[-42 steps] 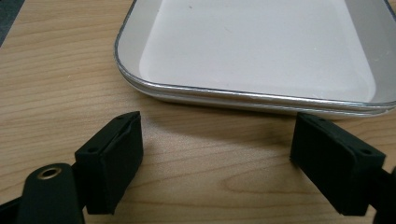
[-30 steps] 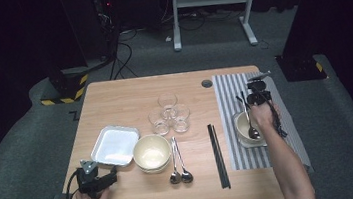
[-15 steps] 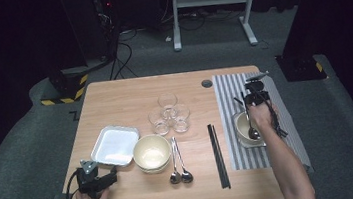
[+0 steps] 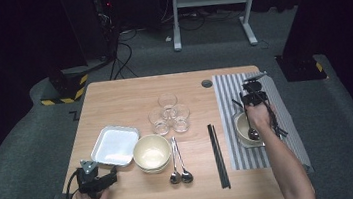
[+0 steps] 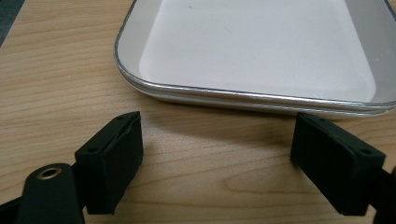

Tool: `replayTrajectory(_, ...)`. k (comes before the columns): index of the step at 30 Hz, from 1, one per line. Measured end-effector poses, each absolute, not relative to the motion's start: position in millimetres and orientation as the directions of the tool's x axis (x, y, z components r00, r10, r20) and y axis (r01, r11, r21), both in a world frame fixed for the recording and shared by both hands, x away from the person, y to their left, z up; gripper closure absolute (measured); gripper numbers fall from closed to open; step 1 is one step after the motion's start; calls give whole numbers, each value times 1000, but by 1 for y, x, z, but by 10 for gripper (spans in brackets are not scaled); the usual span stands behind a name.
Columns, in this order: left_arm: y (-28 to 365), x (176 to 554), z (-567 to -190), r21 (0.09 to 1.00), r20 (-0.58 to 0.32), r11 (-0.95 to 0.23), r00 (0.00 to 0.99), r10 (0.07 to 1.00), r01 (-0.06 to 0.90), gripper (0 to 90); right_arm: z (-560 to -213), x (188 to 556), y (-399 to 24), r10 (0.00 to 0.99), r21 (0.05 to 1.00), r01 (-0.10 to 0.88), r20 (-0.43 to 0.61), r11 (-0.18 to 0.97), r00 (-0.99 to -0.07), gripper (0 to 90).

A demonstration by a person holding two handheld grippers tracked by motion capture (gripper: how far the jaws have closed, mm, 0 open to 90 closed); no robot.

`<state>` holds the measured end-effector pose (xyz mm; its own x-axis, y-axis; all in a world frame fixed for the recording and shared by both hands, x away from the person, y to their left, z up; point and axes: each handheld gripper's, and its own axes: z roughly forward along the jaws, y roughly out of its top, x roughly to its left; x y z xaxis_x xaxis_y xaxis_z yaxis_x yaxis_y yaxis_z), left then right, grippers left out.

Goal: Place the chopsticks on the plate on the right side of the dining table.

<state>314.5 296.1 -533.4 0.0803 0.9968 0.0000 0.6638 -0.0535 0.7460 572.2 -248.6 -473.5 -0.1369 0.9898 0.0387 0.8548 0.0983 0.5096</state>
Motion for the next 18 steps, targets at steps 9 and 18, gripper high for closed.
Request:
replayTrajectory(9, 296, 315, -533, 746, 0, -54, 80, 997, 664, 172, -474, 572, -245, 988, 506, 856, 48, 103, -148, 897)
replayTrajectory(18, 296, 315, -534, 747, 0, -53, 79, 997, 663, 172, -474, 571, -245, 986, 501, 858, 47, 117, -162, 896)
